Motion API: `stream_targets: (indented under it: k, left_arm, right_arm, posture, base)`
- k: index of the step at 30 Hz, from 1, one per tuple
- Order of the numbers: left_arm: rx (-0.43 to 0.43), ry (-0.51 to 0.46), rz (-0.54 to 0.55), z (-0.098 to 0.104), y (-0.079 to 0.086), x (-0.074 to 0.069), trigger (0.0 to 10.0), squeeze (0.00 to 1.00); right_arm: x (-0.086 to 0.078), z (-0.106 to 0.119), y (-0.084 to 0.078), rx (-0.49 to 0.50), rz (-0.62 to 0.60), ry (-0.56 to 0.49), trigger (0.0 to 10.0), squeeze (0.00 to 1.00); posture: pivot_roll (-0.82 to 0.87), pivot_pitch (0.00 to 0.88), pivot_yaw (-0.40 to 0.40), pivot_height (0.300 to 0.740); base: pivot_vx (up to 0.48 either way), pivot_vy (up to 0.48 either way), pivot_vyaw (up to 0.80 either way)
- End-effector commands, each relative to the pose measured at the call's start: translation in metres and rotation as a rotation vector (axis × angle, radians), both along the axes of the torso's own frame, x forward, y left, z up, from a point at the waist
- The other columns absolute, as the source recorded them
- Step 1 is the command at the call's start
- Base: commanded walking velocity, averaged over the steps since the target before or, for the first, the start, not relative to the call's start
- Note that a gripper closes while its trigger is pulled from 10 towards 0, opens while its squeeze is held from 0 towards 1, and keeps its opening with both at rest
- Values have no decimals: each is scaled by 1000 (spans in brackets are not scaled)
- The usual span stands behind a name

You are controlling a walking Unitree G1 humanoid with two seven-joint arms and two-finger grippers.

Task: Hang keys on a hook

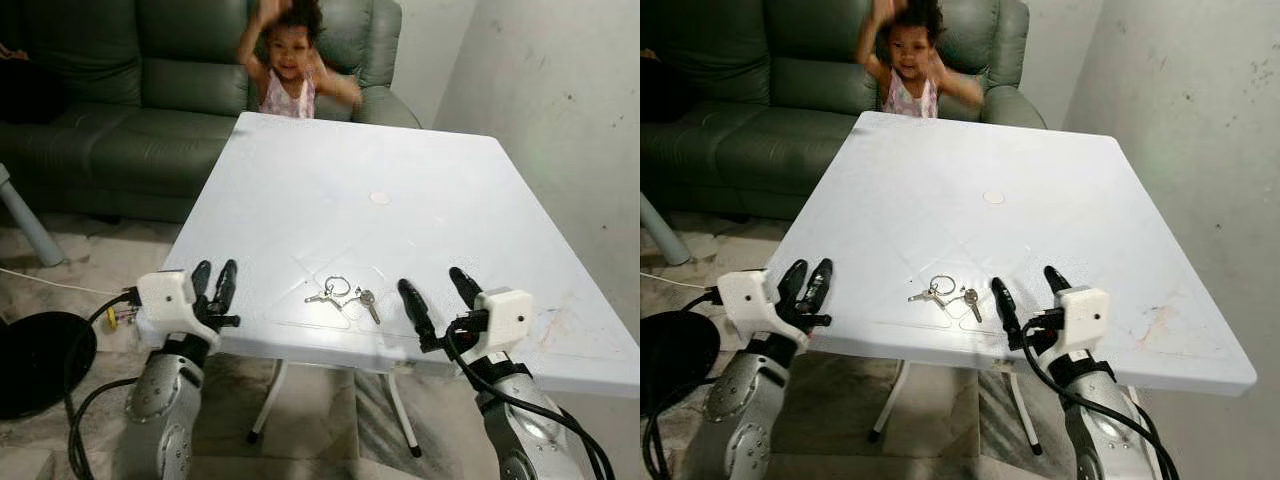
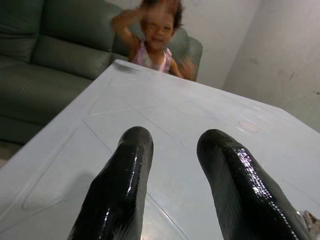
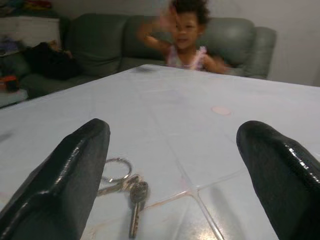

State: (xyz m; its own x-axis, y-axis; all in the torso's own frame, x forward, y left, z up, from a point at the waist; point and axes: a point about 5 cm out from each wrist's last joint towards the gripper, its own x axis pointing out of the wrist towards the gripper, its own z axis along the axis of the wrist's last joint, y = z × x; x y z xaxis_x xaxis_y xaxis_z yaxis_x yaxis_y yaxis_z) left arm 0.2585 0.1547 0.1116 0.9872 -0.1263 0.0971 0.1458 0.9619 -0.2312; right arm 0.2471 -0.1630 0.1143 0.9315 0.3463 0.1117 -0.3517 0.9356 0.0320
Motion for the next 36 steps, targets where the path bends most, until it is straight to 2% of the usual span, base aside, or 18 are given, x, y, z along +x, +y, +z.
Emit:
stream_targets:
  k: [1, 4, 11, 22, 36]
  left_arm:
    - [2, -23, -26, 4, -6, -3, 10000, 0]
    - [4, -18, -34, 3, -11, -6, 10000, 0]
    - [-15, -19, -45, 3, -19, -12, 10000, 0]
    - [-7, -17, -100, 5, -29, -27, 10000, 0]
    - [-14, 33, -74, 6, -28, -52, 10000, 0]
  right_arm:
    - [4, 3, -1, -32, 23, -2, 10000, 0]
    - [11, 5, -5, -55, 29, 8, 10000, 0]
    - [22, 8, -4, -118, 107, 31, 10000, 0]
    - [50, 16, 10, -127, 188, 48, 10000, 0]
    - [63, 21, 38, -124, 313, 61, 10000, 0]
  posture:
    - [107, 0, -65, 740]
    - [111, 0, -71, 740]
    - [129, 0, -97, 740]
    - [163, 12, -135, 740]
    - [204, 112, -162, 740]
  base:
    - [0, 0, 0]
    - [0, 0, 0]
    - [0, 0, 0]
    - [0, 0, 0]
    - [0, 0, 0]
